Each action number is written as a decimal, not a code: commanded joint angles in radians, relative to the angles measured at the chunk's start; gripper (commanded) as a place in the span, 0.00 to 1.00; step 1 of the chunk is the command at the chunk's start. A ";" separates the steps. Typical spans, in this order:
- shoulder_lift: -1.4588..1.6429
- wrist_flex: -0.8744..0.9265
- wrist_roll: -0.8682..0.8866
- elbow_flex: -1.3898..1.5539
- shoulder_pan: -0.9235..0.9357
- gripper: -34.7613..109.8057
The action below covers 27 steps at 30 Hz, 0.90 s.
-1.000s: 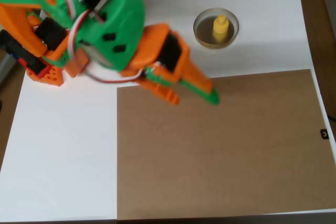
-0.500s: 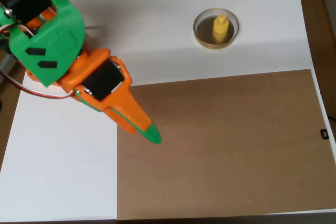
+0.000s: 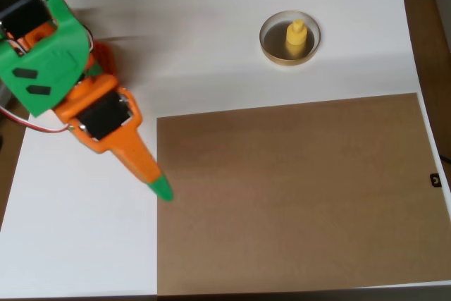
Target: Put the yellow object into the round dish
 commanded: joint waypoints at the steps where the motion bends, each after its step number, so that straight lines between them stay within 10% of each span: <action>1: 0.138 -0.029 -0.006 0.074 0.025 0.41; 27: 0.739 0.051 -0.012 0.575 0.146 0.42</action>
